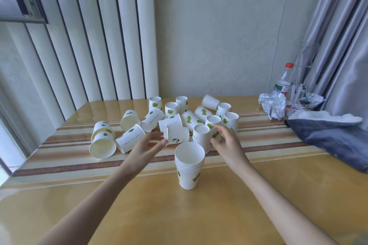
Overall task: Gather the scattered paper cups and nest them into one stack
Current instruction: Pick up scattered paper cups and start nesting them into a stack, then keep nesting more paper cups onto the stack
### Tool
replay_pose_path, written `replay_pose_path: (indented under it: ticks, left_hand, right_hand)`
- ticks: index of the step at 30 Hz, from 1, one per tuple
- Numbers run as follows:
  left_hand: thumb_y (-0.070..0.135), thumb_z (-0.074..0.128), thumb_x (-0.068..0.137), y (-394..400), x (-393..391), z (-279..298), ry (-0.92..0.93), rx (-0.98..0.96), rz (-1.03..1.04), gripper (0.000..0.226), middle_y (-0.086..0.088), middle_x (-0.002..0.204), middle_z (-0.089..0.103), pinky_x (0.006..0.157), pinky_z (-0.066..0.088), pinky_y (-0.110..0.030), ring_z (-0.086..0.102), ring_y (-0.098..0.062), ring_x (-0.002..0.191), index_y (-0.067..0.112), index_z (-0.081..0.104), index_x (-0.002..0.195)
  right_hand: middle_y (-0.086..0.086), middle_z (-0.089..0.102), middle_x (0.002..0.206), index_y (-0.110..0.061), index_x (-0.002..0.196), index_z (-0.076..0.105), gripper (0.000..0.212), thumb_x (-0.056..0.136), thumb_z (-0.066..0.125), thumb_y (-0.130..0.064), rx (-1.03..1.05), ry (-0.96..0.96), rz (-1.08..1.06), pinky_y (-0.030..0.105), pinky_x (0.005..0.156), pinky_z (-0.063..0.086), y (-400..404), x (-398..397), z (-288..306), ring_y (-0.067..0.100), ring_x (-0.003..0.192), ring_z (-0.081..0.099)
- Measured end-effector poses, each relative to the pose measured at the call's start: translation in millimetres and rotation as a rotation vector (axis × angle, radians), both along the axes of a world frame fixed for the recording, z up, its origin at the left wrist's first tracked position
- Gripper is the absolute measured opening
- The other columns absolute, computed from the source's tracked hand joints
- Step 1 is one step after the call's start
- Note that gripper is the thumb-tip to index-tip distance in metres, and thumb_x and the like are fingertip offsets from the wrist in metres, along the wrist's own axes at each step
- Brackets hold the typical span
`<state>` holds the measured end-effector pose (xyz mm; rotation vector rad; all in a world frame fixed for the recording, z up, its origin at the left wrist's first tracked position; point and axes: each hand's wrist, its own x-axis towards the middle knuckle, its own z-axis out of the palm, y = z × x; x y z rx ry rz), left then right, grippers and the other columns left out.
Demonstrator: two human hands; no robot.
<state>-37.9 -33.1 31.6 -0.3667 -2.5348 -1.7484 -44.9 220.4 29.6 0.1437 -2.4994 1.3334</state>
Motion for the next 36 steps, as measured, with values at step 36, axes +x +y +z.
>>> replay_pose_path:
  ticks: [36]
  left_hand:
    - [0.027,0.073,0.078,-0.7,-3.1,32.5,0.013,0.077,0.310,0.053,-0.005,0.113,0.054,0.062,0.051,-0.029,0.061,-0.016,0.088,0.013,0.039,0.117]
  right_hand:
    - [0.008,0.032,0.143,-0.033,0.145,-0.001,0.100,0.071,0.063,-0.014,0.194,-0.314,-0.069,0.039,0.088,0.048,31.4,3.3,0.7,0.030,0.120,0.046]
